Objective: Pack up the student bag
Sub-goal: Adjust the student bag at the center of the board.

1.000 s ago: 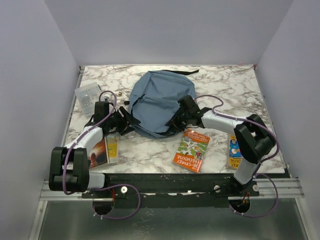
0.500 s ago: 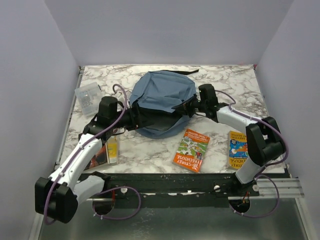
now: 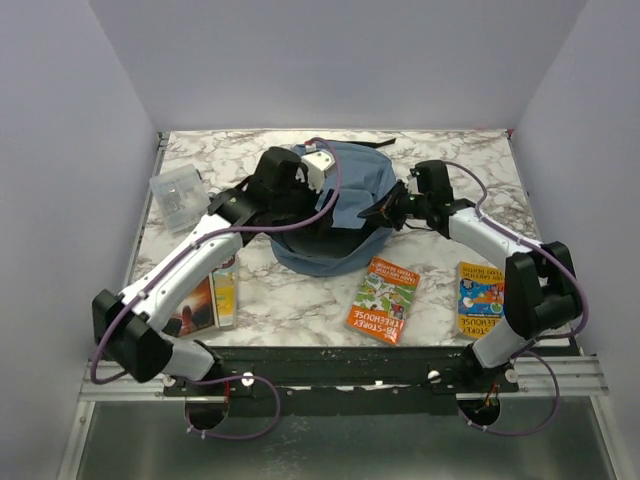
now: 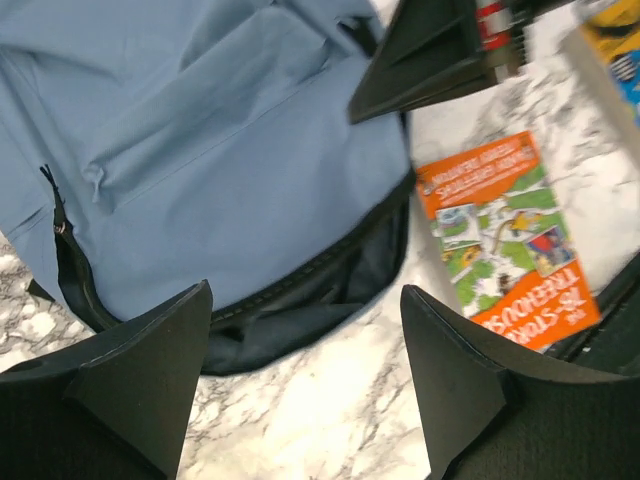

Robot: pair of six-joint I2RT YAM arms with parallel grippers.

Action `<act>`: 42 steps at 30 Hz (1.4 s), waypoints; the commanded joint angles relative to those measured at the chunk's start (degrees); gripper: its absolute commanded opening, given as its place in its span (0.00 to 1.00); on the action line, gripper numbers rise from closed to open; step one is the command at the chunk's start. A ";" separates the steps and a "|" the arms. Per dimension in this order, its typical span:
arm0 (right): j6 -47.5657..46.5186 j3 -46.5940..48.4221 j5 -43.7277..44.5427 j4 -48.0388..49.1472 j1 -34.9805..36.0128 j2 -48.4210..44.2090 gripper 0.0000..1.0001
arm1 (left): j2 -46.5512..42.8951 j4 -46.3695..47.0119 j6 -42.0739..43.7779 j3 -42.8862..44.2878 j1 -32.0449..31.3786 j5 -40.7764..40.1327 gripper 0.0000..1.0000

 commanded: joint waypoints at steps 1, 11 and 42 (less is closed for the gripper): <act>-8.20 1.94 -4.23 -0.68 -2.04 -3.08 0.04 | 7.10 -6.36 6.04 5.40 -0.60 -0.99 0.78; -5.62 0.32 -14.42 8.03 -3.89 -2.29 0.06 | 13.20 -4.67 10.35 4.53 -4.68 -7.37 0.92; -39.57 -3.01 9.29 -5.67 0.11 -13.91 0.81 | 19.55 2.77 -7.48 15.29 -4.06 -10.31 0.00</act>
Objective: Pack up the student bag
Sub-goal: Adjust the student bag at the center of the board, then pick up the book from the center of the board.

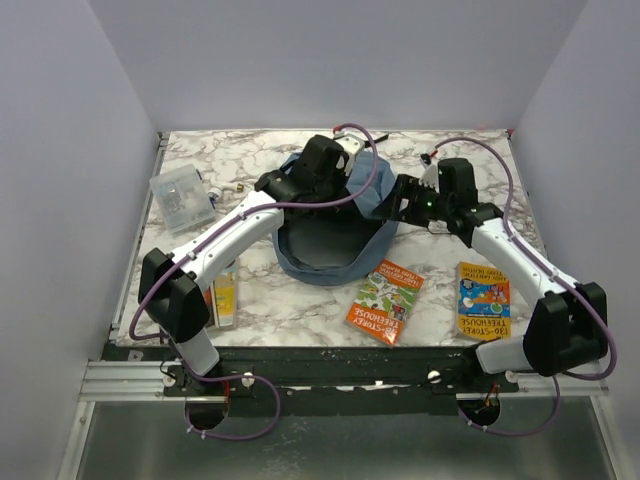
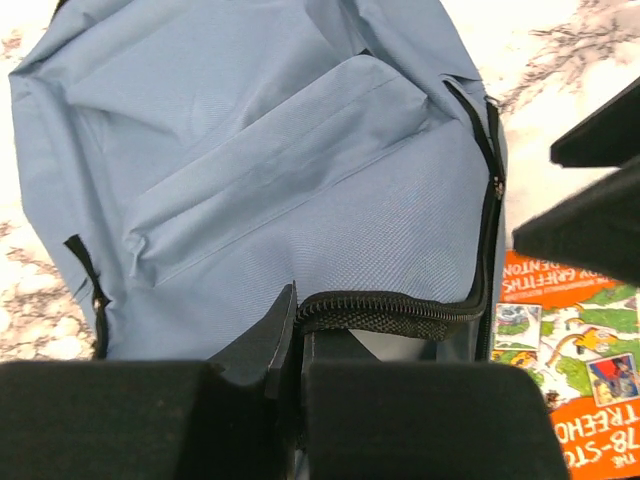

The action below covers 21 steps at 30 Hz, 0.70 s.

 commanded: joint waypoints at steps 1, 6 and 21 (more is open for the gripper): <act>-4.40 -4.03 2.07 6.13 3.88 -2.15 0.81 | -0.30 1.84 -4.69 0.28 1.48 6.99 0.00; 0.57 -11.67 -1.98 20.14 10.85 -4.93 0.81 | -2.43 1.20 -8.35 -1.66 3.85 12.39 0.22; 8.03 -7.58 19.34 27.14 31.22 -1.30 0.79 | -42.44 -7.85 -25.00 -35.20 35.64 11.88 0.98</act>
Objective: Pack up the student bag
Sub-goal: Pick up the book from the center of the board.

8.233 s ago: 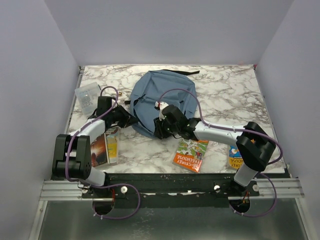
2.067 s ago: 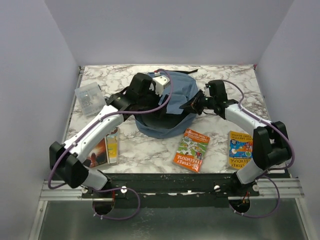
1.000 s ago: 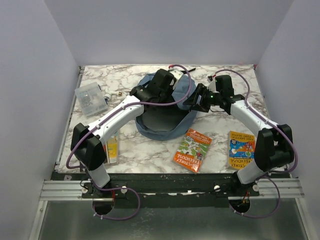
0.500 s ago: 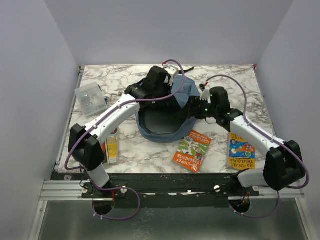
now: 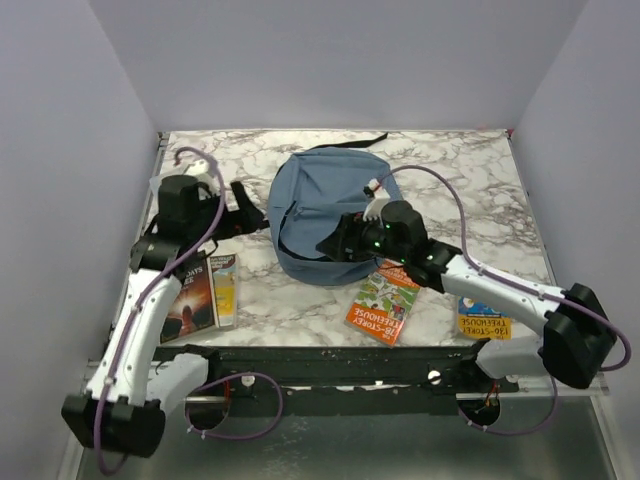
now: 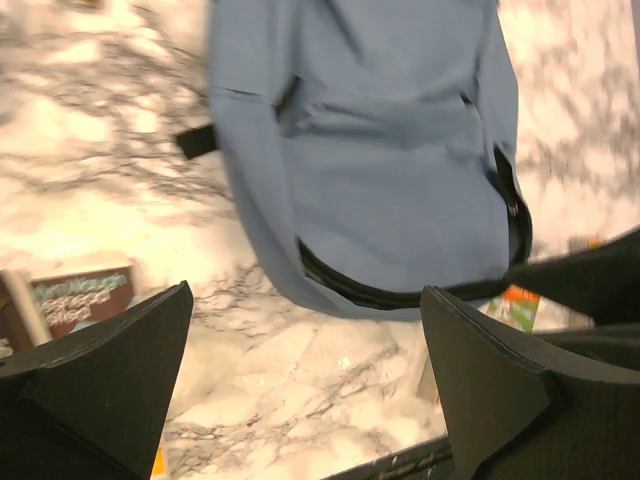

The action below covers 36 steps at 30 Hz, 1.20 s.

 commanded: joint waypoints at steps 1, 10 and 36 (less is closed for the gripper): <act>3.06 8.99 1.87 5.64 4.72 9.58 0.79 | -8.46 -7.64 -8.85 -7.17 11.58 -9.47 0.99; 10.95 35.43 -11.51 5.23 10.60 38.76 0.79 | -5.99 -5.74 -20.43 -21.17 43.25 2.19 0.98; 10.91 44.60 -17.32 1.59 16.48 54.13 0.76 | 9.42 16.31 -27.41 -27.59 58.39 -10.16 0.98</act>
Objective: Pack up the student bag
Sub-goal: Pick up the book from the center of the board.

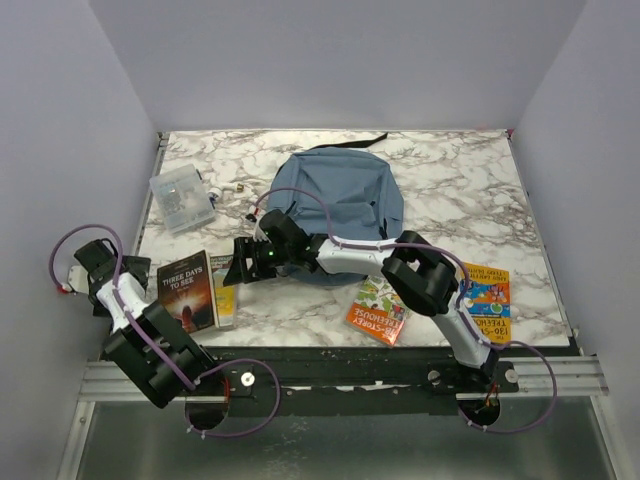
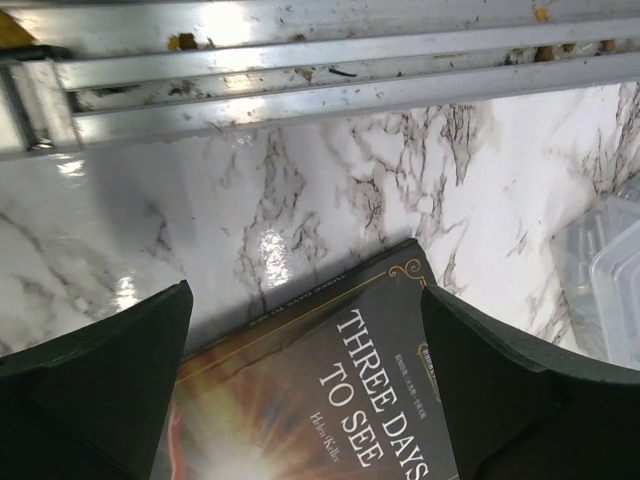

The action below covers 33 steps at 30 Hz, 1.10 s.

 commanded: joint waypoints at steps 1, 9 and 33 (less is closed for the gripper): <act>-2.64 -1.19 -0.87 0.28 0.02 -1.56 0.77 | 0.73 10.94 -4.81 -6.84 0.32 9.87 0.98; -3.86 -2.53 1.16 -0.35 -0.50 -2.31 0.79 | -4.54 12.53 -7.82 -12.08 -3.07 17.58 0.96; 12.89 -9.59 0.12 5.19 -1.39 -3.39 0.57 | -16.52 9.64 -8.22 -16.73 -15.00 23.59 0.97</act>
